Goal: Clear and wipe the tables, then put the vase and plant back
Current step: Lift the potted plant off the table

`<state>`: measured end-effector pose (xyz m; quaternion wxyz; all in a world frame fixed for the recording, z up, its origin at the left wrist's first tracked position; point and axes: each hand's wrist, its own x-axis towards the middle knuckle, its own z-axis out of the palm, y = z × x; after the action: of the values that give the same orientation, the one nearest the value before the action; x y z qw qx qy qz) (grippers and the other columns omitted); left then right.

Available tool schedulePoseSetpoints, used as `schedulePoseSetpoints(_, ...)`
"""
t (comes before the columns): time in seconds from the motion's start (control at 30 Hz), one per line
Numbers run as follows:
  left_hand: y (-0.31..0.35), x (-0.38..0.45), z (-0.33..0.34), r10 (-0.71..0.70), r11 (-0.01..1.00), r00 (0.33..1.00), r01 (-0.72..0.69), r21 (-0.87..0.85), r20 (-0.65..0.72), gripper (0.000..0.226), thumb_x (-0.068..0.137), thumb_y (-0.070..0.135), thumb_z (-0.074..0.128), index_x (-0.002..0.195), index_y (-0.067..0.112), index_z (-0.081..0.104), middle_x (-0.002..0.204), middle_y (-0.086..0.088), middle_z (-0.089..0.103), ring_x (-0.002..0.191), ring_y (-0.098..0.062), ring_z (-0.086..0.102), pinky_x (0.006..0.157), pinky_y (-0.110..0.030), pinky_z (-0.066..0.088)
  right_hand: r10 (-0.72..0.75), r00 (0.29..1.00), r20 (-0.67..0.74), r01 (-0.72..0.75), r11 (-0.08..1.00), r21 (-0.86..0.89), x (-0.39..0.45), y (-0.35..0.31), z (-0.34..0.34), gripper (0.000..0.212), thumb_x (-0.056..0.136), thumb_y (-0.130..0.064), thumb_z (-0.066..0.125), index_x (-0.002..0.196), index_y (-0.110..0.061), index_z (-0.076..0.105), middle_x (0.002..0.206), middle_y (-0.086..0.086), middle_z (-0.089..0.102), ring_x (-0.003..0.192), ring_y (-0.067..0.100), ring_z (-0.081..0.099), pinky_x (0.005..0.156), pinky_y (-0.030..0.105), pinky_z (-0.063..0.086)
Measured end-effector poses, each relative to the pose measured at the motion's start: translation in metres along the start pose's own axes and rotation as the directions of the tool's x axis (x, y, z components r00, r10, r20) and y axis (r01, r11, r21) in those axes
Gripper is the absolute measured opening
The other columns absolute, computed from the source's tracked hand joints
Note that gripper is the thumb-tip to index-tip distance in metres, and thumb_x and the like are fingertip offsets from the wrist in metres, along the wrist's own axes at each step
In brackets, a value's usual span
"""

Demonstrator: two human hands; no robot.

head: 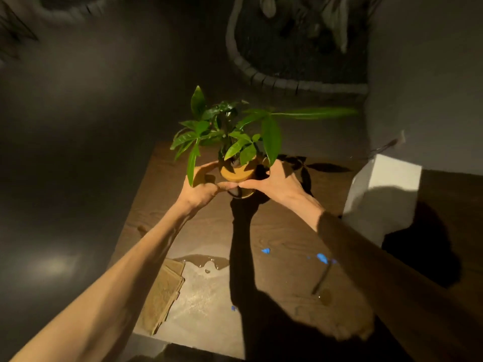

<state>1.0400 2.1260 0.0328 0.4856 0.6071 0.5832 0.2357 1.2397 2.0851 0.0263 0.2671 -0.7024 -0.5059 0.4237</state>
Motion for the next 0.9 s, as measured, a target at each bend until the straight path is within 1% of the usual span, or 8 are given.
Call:
schedulePoseSetpoints(0.13,0.063,0.010,0.010,0.148,0.987,0.988,-0.151,0.048,0.051,0.075,0.071,0.032,0.088,0.137,0.017,0.056,0.111,0.002,0.067,0.104,-0.015,0.063,0.082,-0.032,0.054,-0.036,0.994,-0.106,0.038,0.999,0.017,-0.011,-0.018,-0.065,0.117,0.049,-0.079,0.081,0.146,-0.022,0.045,0.148,0.002,0.052,0.135,0.024,0.050,0.106,0.049,0.048)
schedulePoseSetpoints(0.2,0.096,0.014,0.019,0.214,0.971,0.972,-0.223,0.091,0.096,0.071,0.072,0.031,0.087,0.135,0.018,0.059,0.067,0.009,0.066,0.067,-0.006,0.060,0.058,-0.023,0.047,0.005,0.988,-0.152,0.003,0.999,0.051,-0.020,-0.021,-0.096,0.119,0.052,-0.073,0.085,0.147,-0.016,0.041,0.147,0.006,0.050,0.132,0.025,0.052,0.103,0.046,0.051)
schedulePoseSetpoints(0.27,0.130,0.017,0.035,0.262,0.956,0.956,-0.275,0.099,0.132,0.072,0.072,0.031,0.086,0.136,0.017,0.057,0.047,0.012,0.046,0.050,-0.002,0.043,0.054,-0.019,0.038,0.038,0.978,-0.203,-0.024,0.997,0.068,-0.031,-0.020,-0.129,0.111,0.058,-0.068,0.087,0.142,-0.012,0.042,0.138,0.004,0.051,0.117,0.020,0.057,0.093,0.037,0.054)
schedulePoseSetpoints(0.43,0.198,0.015,0.089,0.350,0.913,0.888,-0.395,0.105,0.297,0.064,0.067,0.043,0.083,0.126,0.034,0.059,0.054,0.009,0.053,0.056,-0.008,0.049,0.056,-0.025,0.040,0.048,0.942,-0.331,-0.021,0.996,0.084,-0.074,0.001,-0.203,0.074,0.070,-0.060,0.084,0.116,-0.020,0.041,0.113,-0.006,0.051,0.104,0.011,0.050,0.087,0.030,0.046)
schedulePoseSetpoints(0.57,0.238,0.001,0.150,0.391,0.880,0.821,-0.466,0.092,0.415,0.040,0.074,0.036,0.084,0.111,0.026,0.072,0.105,0.005,0.074,0.098,-0.008,0.066,0.087,-0.034,0.051,0.049,0.892,-0.450,-0.017,0.997,0.075,-0.108,0.036,-0.254,0.092,0.051,-0.079,0.080,0.119,-0.019,0.063,0.120,-0.003,0.068,0.116,0.013,0.059,0.099,0.039,0.051)
schedulePoseSetpoints(0.67,0.261,-0.012,0.207,0.397,0.855,0.768,-0.509,0.102,0.502,0.041,0.071,0.042,0.084,0.108,0.029,0.074,0.102,0.003,0.076,0.096,-0.020,0.068,0.090,-0.044,0.055,0.079,0.862,-0.500,-0.010,0.990,0.139,-0.147,0.072,-0.288,0.063,0.061,-0.061,0.088,0.108,-0.022,0.074,0.102,-0.013,0.077,0.104,-0.002,0.067,0.095,0.026,0.051)
schedulePoseSetpoints(0.77,0.270,-0.026,0.264,0.390,0.831,0.688,-0.550,0.089,0.612,0.038,0.072,0.040,0.085,0.106,0.028,0.075,0.098,0.005,0.076,0.097,-0.007,0.070,0.091,-0.041,0.056,0.105,0.811,-0.575,-0.030,0.990,0.139,-0.184,0.108,-0.307,0.049,0.065,-0.049,0.090,0.104,-0.023,0.076,0.090,-0.014,0.078,0.087,-0.005,0.070,0.091,0.024,0.055)
schedulePoseSetpoints(0.9,0.265,-0.052,0.352,0.345,0.815,0.608,-0.572,0.094,0.715,0.032,0.071,0.035,0.087,0.099,0.023,0.077,0.081,0.006,0.075,0.086,0.001,0.069,0.067,-0.025,0.054,0.225,0.701,-0.676,-0.089,0.969,0.231,-0.229,0.188,-0.320,0.047,0.062,-0.032,0.096,0.100,-0.017,0.072,0.095,-0.009,0.075,0.084,-0.003,0.070,0.080,0.022,0.057)
